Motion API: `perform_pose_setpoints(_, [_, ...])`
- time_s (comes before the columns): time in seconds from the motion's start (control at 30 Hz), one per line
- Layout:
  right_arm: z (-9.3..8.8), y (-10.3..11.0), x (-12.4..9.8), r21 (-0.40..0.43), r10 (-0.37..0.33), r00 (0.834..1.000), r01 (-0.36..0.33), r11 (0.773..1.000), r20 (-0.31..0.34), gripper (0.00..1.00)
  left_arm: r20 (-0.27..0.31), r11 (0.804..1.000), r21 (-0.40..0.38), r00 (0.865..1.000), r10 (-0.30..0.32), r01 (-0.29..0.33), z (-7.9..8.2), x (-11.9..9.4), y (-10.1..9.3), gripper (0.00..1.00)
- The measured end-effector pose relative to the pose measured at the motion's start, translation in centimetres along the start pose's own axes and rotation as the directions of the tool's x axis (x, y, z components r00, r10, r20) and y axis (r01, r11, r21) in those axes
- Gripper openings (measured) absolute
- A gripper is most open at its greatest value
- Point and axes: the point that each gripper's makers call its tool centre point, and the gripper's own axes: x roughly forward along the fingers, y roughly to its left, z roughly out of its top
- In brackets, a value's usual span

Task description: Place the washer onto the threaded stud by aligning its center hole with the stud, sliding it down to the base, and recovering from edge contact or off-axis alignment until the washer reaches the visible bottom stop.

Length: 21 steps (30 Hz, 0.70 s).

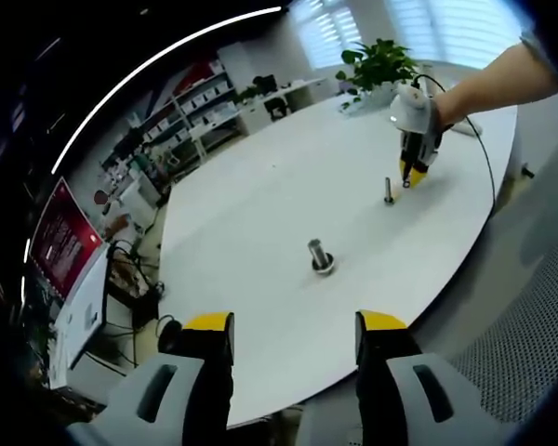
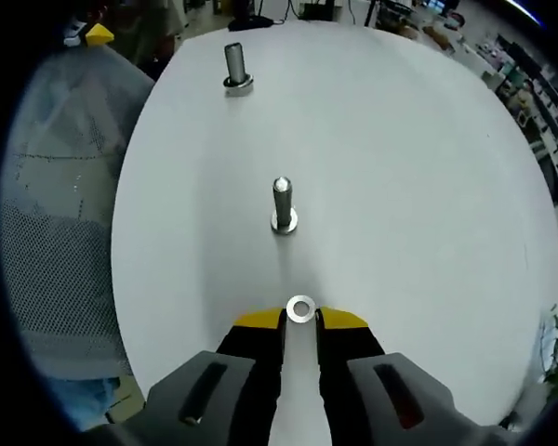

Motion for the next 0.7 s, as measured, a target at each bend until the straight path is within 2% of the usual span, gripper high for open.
perform_pose_setpoints(0.07, [0.8,0.1,-0.2,-0.048,-0.008,1.000,0.009,0.999,0.013,0.15,0.000,1.000,-0.001,1.000,0.000,0.000,0.0,0.0,0.0,0.51])
perform_pose_setpoints(0.17, [1.7,0.1,-0.6,-0.071,-0.023,0.999,0.024,0.997,0.023,0.15,0.001,1.000,0.000,1.000,0.001,-0.001,0.0,0.0,0.0,0.51])
perform_pose_setpoints(0.4, [4.0,0.5,-2.1,-0.059,-0.021,0.995,0.026,0.998,0.095,0.15,0.001,1.000,0.002,1.000,0.000,0.000,0.0,0.0,0.0,0.51])
perform_pose_setpoints(0.7, [6.0,0.8,-3.6,-0.067,-0.028,0.987,0.039,0.997,0.158,0.15,0.001,1.000,0.004,1.000,-0.001,0.001,0.1,0.0,-0.1,0.51])
